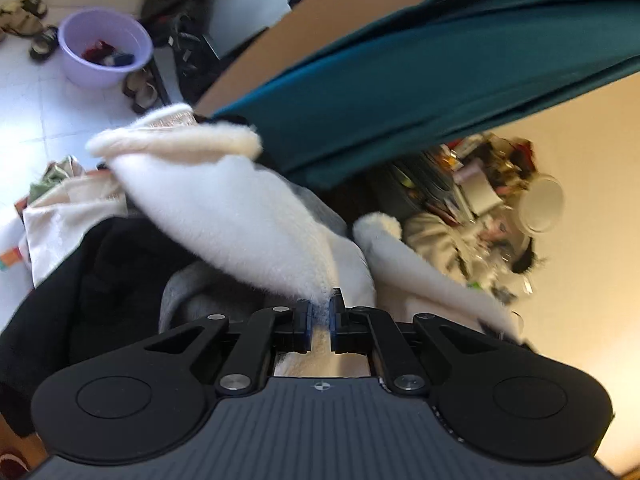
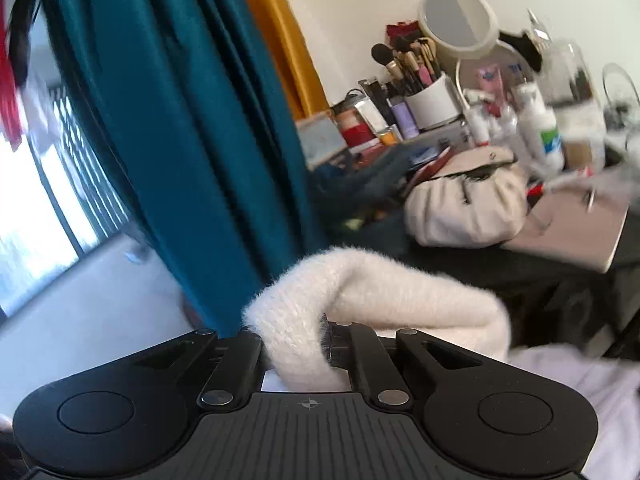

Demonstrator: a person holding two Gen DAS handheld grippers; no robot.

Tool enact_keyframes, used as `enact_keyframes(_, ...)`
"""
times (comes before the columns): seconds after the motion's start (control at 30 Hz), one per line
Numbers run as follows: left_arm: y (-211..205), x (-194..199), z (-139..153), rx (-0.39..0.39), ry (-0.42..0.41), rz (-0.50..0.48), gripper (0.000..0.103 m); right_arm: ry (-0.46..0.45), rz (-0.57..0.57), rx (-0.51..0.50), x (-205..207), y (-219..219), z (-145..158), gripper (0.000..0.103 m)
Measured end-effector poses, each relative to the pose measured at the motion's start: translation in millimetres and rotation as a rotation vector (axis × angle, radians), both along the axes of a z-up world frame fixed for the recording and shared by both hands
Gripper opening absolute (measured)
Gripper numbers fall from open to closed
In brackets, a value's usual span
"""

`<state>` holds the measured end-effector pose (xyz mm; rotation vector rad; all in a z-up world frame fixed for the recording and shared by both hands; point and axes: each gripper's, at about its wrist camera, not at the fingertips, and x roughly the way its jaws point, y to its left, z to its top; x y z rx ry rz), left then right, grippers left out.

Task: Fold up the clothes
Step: 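Close the right gripper on the sweater while the left gripper grasps it too, then lift the cream sweater off the pile with both grippers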

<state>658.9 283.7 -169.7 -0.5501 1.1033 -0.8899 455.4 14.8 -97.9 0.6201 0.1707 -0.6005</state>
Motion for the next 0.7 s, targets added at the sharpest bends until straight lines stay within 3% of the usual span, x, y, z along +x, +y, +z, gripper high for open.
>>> enact_keyframes(0.1, 29, -6, -5, 0.014, -0.006, 0.019, 0.007, -0.013, -0.001, -0.020, 7, 21, 29, 0.004)
enact_keyframes(0.23, 62, -16, 6, 0.080, -0.105, 0.032, 0.007, -0.099, 0.037, -0.054, 9, 42, 76, 0.004)
enact_keyframes(0.43, 95, -21, 48, 0.070, -0.268, 0.073, 0.008, -0.309, 0.019, -0.133, -36, 65, 164, 0.004)
enact_keyframes(0.57, 89, -29, 52, 0.150, -0.358, -0.018, 0.008, -0.304, -0.105, -0.190, -92, 62, 187, 0.004)
enact_keyframes(0.7, 67, -41, 18, 0.308, -0.320, -0.147, 0.009, -0.083, -0.293, -0.171, -138, 48, 148, 0.004)
